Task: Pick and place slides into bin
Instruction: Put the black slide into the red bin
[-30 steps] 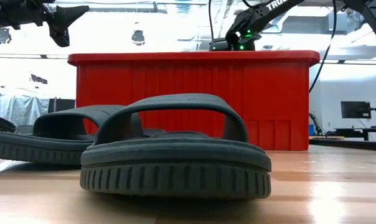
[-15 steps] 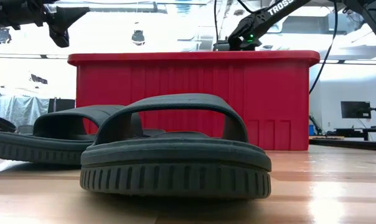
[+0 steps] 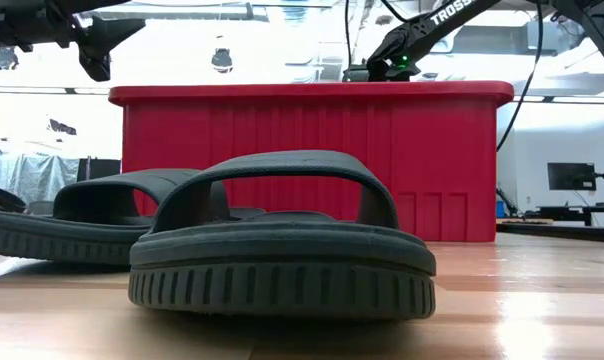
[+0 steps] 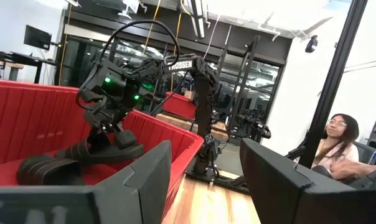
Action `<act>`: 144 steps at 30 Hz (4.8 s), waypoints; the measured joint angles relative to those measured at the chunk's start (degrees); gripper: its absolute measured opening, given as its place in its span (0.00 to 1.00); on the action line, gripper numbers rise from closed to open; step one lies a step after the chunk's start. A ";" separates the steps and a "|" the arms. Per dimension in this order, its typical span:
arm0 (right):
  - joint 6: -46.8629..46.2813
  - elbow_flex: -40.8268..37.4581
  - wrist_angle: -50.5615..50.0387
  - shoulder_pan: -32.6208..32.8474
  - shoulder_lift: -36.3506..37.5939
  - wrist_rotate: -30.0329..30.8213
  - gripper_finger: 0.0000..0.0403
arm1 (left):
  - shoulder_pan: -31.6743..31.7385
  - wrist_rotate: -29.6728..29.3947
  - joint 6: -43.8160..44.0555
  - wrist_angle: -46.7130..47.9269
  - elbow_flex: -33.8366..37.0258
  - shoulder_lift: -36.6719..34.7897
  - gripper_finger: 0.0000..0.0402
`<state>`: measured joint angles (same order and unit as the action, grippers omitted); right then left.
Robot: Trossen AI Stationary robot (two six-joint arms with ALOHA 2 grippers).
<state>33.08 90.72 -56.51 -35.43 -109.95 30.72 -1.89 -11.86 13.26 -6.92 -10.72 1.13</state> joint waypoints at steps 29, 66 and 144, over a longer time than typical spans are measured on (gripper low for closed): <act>-1.65 0.23 -5.22 3.02 1.08 -0.90 0.14 | 0.00 0.02 0.00 -0.09 0.00 0.00 0.46; -43.10 -11.15 29.21 37.91 35.31 -45.19 0.14 | -0.02 25.05 8.11 36.67 -24.00 4.77 0.46; -57.88 -65.61 91.66 79.31 45.05 5.16 0.14 | -30.60 8.55 21.29 -5.22 -10.51 27.74 0.46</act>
<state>-24.80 25.10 35.14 43.88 -64.90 35.88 -32.49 -3.31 34.55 -12.14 -21.23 28.86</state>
